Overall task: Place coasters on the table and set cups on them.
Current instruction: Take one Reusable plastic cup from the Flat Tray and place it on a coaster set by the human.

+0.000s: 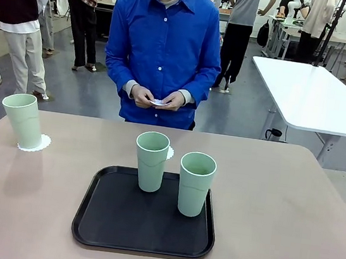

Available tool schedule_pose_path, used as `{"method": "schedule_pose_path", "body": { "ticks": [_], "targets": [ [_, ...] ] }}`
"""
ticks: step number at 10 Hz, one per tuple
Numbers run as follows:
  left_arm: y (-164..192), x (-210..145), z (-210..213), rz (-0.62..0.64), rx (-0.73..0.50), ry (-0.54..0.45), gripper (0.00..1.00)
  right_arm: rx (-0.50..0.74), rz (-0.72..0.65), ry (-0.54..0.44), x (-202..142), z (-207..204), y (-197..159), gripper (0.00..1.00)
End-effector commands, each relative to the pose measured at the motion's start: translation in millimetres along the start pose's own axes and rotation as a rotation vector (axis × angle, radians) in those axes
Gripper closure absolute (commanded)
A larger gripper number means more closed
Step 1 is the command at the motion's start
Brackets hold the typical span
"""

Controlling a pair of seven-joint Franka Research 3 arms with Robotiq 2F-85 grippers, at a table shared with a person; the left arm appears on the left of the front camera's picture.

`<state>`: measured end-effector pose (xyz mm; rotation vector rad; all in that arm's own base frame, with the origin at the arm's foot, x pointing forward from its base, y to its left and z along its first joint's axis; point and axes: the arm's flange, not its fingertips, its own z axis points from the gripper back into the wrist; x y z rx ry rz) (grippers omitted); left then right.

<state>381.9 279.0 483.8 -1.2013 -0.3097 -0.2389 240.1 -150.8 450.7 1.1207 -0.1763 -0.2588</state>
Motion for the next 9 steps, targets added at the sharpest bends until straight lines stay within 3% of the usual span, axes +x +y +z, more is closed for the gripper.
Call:
{"method": "schedule_pose_path", "body": {
  "ticks": [1, 2, 4, 6, 9],
  "targets": [
    [-62, 29, -31, -0.154, 0.173, 0.062, 0.0, 0.014, 0.009, -0.001, 0, 0, -1, 0.0],
    [-93, 56, -49, -0.22, 0.226, 0.098, 0.0, 0.014, 0.009, -0.001, 0, 0, -1, 0.0],
    [-131, 72, -107, -0.41, 0.371, 0.268, 0.0, 0.014, 0.009, -0.001, 0, 0, -1, 0.0],
    [-137, 77, -172, -0.555, 0.508, 0.379, 0.0, 0.014, 0.009, -0.001, 0, 0, -1, 0.0],
    [-129, 71, -266, -0.781, 0.607, 0.452, 0.0, 0.014, 0.009, -0.001, 0, 0, -1, 0.0]
  ]
}}
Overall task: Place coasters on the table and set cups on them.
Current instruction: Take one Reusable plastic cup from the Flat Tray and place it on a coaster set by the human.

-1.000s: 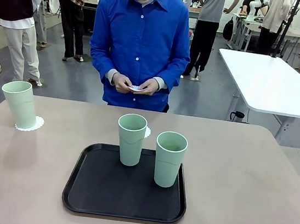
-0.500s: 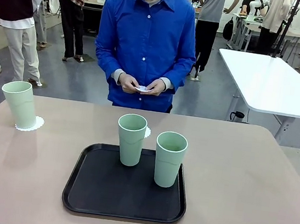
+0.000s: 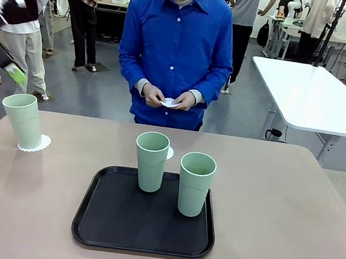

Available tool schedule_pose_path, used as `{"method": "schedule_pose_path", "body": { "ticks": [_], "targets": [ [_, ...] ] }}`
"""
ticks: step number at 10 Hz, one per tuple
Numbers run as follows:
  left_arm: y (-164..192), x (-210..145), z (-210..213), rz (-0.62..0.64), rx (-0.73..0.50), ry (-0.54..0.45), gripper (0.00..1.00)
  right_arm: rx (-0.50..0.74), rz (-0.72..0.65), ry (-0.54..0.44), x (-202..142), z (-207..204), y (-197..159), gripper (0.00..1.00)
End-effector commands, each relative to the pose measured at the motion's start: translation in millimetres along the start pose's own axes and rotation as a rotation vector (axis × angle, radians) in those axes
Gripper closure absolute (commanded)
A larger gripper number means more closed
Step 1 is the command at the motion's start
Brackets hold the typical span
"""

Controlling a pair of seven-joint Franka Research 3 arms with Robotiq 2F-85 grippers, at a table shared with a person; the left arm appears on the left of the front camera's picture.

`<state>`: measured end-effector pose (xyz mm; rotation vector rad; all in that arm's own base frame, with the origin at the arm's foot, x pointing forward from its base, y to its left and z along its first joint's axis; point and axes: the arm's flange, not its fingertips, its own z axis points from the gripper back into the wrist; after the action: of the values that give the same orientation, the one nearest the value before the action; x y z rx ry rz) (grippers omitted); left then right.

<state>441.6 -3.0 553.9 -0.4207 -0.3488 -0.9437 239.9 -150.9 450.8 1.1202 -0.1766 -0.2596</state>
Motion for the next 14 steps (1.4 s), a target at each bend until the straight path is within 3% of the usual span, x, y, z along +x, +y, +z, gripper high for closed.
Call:
{"method": "schedule_pose_path", "body": {
  "ticks": [1, 4, 7, 14],
  "targets": [
    [-15, 6, -48, -0.15, 0.048, 0.02, 0.0, 0.014, 0.009, -0.001, 1, 0, -1, 0.0],
    [-23, 29, -130, -0.281, 0.115, 0.099, 0.0, 0.014, 0.009, -0.001, 1, 0, -1, 0.0],
    [-42, 40, -178, -0.349, 0.094, 0.139, 0.0, 0.014, 0.009, -0.001, 1, 0, -1, 0.0],
    [-40, 40, -177, -0.319, 0.074, 0.128, 0.0, 0.014, 0.009, -0.001, 1, 0, -1, 0.0]
  ]
}}
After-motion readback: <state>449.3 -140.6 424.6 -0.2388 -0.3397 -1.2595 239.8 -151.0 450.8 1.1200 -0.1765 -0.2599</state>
